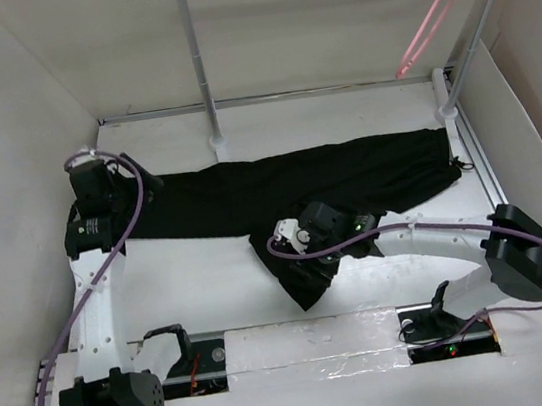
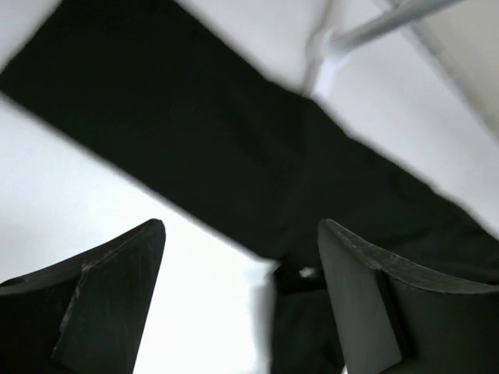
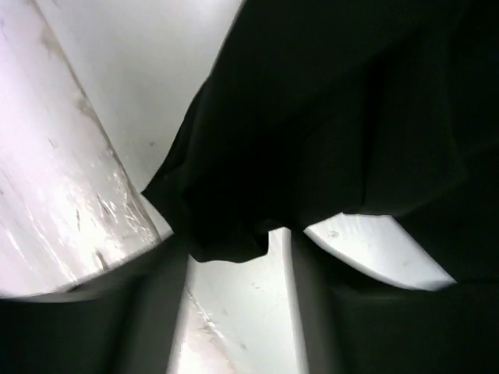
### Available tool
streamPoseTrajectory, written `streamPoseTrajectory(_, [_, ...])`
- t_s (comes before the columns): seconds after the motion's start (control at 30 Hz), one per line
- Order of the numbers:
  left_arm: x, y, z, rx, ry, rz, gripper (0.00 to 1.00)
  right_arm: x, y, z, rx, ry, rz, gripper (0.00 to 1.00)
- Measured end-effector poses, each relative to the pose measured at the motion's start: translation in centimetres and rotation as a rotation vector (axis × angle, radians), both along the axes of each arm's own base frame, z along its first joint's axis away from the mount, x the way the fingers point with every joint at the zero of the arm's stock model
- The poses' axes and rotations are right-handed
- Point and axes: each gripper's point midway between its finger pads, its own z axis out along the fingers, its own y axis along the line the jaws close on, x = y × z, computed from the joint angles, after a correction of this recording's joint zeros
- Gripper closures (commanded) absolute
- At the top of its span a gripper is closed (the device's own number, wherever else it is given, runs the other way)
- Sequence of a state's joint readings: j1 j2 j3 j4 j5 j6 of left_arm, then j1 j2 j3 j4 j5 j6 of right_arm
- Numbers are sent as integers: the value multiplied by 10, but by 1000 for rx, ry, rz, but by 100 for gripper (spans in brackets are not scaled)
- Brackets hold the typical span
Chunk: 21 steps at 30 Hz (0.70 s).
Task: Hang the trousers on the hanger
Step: Flatten out the trousers at the center of the board.
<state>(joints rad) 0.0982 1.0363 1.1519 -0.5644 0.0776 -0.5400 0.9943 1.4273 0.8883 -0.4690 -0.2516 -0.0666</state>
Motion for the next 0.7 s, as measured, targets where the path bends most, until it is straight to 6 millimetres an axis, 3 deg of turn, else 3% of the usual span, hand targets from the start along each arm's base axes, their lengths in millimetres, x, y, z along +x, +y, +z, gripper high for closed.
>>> streamPoseTrajectory(0.07, [-15,-3,-30,-1,64,-18,31,1,-4,2,-8,-16,-6,22])
streamPoseTrajectory(0.1, [-21,-6,-42,-5,95,-37,31,4,-4,8,3,-35,-13,20])
streamPoseTrajectory(0.23, [-37,-34,-70,-12,151,-160,30,19,-10,43,85,-113,-63,22])
streamPoseTrajectory(0.27, [-38,-44,-71,-7,150,-204,30,28,-15,55,111,-136,-94,48])
streamPoseTrajectory(0.37, [-37,-80,-70,26,127,-332,30,62,-37,93,186,-219,-215,100])
streamPoseTrajectory(0.47, [-42,-135,-81,103,165,-480,27,95,-73,121,237,-297,-366,100])
streamPoseTrajectory(0.5, [-44,-160,-84,141,180,-532,25,103,-86,127,245,-312,-407,96])
streamPoseTrajectory(0.53, [-48,-186,-89,174,203,-584,24,110,-97,130,249,-325,-446,89])
streamPoseTrajectory(0.57, [-51,-211,-94,207,220,-624,23,114,-107,132,248,-331,-476,76])
streamPoseTrajectory(0.6, [-54,-232,-99,230,238,-657,23,117,-114,133,247,-333,-495,71])
streamPoseTrajectory(0.63, [-56,-246,-107,250,261,-668,23,118,-119,131,244,-329,-506,68])
streamPoseTrajectory(0.7, [-55,-256,-125,288,306,-647,23,117,-128,127,238,-317,-521,65])
